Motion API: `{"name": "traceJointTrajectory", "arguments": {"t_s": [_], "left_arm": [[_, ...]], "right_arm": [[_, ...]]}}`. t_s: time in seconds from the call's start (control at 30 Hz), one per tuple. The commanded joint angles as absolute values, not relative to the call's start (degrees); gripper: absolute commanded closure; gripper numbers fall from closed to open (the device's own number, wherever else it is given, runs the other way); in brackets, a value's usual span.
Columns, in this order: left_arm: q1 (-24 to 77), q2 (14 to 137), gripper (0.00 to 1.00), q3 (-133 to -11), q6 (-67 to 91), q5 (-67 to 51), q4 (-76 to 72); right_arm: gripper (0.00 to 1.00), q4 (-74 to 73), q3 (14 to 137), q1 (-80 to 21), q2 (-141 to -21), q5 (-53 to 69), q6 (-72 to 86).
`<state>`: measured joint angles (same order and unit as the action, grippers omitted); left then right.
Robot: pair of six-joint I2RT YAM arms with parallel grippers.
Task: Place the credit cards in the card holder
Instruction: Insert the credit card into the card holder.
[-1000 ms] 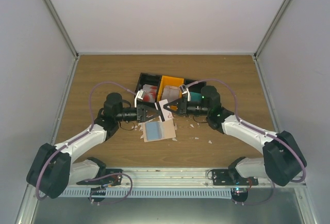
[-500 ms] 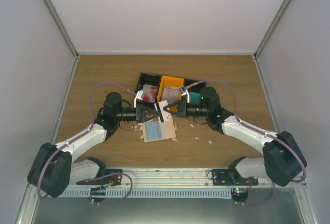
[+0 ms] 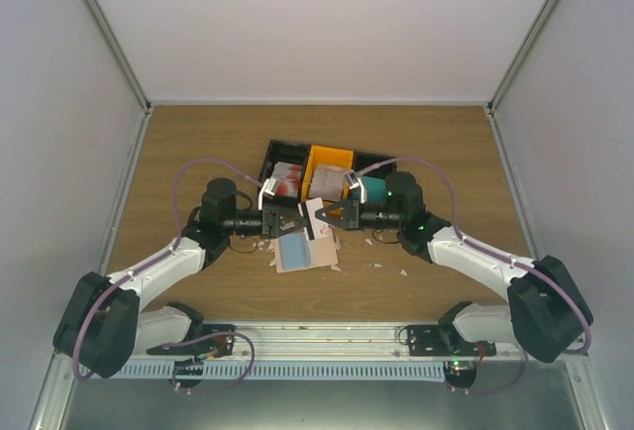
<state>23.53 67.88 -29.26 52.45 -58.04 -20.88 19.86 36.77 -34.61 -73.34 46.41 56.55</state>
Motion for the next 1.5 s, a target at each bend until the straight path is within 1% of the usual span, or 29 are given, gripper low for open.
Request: {"name": "traceJointTrajectory", "arguments": {"t_s": [0.0,0.03,0.1,0.13,0.27,0.37,0.57,0.7,0.8,0.97,1.13,1.3,1.47], "left_arm": [[22.02,66.93,0.74,-29.1,48.1,-51.9,-14.82],[21.99,66.4,0.67,-29.54,46.52,-50.18,-11.83],[22.02,65.23,0.46,-30.87,42.84,-45.75,-5.19],[22.01,64.84,0.41,-31.57,41.53,-43.71,-1.96],[22.05,62.62,0.32,-33.48,38.11,-39.42,5.38],[22.02,60.6,0.29,-33.62,37.24,-35.36,8.57],[22.04,59.44,0.27,-32.7,36.53,-27.99,12.11],[22.06,61.91,0.27,-31.02,37.66,-25.7,10.74],[22.09,64.72,0.3,-29.8,39.11,-24.7,8.38],[22.08,71.97,0.43,-29.71,39.78,-25.67,5.72],[22.06,77.95,0.57,-30.28,39.33,-27.0,5.28],[22.32,80.96,0.63,-29.79,39.07,-30.33,3.56],[22.69,82.72,0.7,-29.79,38.89,-25.85,7.6]], "right_arm": [[1.0,14.88,36.68,-34.48,-70.3,44.98,53.3],[0.99,12.67,37.27,-34.47,-70.19,43.78,52.04],[0.99,8.64,38.06,-34.46,-70.29,41.5,50.51],[0.99,5.69,38.74,-34.5,-70.47,40.43,49.74],[1.0,-2.68,41.3,-34.49,-70.24,35.9,46.68],[1.0,-6.5,41.55,-34.48,-69.15,31.85,45.53],[1.0,-3.48,37.99,-34.46,-68.4,30.58,46.14],[1.0,-0.48,36.22,-34.45,-70.97,31.19,45.79],[1.0,3.9,35.8,-34.44,-75.12,32.95,45.79],[1.0,11.6,36.39,-34.5,-83.58,37.53,46.21],[1.0,22.56,33.38,-34.58,-88.53,40.37,51.04],[1.0,25.58,34.87,-35.06,-93.88,40.11,52.18],[0.99,26.39,35.46,-36.01,-97.18,37.59,53.32]]}}
